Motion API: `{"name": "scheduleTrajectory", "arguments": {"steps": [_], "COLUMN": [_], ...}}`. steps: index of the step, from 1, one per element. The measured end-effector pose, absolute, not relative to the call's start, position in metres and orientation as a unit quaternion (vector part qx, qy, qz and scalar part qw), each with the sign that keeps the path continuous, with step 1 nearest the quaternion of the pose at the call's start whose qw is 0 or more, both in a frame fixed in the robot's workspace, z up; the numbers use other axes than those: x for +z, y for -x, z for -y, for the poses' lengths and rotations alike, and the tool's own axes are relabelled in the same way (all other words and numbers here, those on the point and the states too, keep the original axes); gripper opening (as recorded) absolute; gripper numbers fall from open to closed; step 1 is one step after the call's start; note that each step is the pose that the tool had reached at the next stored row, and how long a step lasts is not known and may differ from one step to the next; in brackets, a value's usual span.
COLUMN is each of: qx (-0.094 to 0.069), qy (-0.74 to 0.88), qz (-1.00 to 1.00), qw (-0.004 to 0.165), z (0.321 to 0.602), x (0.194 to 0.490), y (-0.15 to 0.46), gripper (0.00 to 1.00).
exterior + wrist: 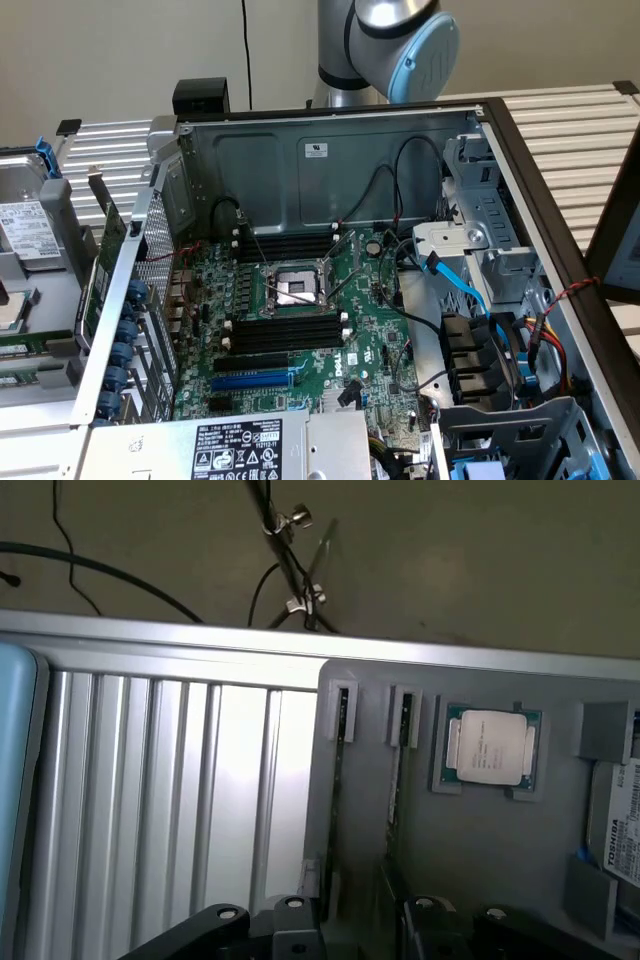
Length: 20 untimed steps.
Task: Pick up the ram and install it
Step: 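Pick up the ram and move it above insertion slot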
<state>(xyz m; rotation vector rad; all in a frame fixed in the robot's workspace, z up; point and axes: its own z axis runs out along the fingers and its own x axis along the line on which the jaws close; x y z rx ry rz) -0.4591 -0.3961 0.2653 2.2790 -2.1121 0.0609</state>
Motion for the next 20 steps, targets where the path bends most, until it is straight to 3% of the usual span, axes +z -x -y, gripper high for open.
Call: {"name": "scheduleTrajectory", "arguments": {"steps": [20], "qx": [0.02], "qy": [-0.734], "qz": [0.679], "qw": [0.017], "z": [0.408], "x": [0.229], "y": [0.455], "gripper": [0.36]}}
